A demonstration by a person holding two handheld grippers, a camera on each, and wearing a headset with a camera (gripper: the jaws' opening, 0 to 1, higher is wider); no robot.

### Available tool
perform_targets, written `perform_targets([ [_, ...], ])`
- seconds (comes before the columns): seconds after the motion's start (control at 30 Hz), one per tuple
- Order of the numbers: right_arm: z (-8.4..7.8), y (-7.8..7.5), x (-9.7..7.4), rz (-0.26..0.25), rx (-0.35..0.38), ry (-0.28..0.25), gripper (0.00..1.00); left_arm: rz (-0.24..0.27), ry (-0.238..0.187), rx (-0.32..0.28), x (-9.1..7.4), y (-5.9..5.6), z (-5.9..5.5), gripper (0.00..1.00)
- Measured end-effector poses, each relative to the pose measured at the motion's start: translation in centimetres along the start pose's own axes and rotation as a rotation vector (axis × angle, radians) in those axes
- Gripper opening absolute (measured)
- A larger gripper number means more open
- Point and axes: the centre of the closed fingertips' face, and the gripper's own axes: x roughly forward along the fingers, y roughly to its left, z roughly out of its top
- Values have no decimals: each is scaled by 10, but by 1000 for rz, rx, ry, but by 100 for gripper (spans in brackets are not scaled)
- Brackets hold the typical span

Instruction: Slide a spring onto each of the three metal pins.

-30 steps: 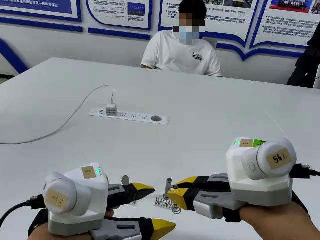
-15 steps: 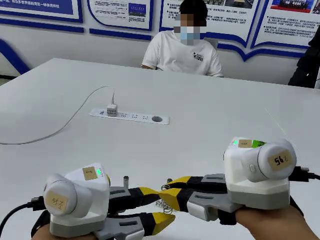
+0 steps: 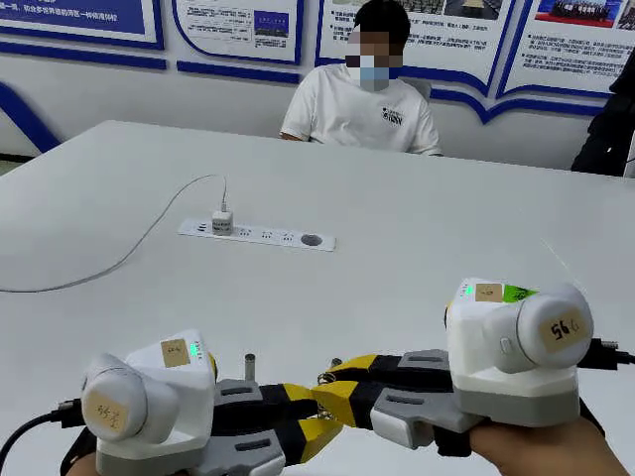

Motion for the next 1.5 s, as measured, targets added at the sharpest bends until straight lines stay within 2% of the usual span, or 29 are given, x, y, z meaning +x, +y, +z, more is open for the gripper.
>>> perform_targets([
  [0.6,-1,-1,-4,-11,-29,-5,12,14,0,19,-3,3,2,12],
  [0.77,0,-4,-6,-20,-32,-8,12,17,9,27,-2,4,1,18],
  [1.03,1,-18,-16,-51,-24,-13,12,28,23,24,-9,7,-4,24],
  [1.5,5,-51,-39,-134,-15,-22,12,102,46,-5,-36,26,-18,37],
])
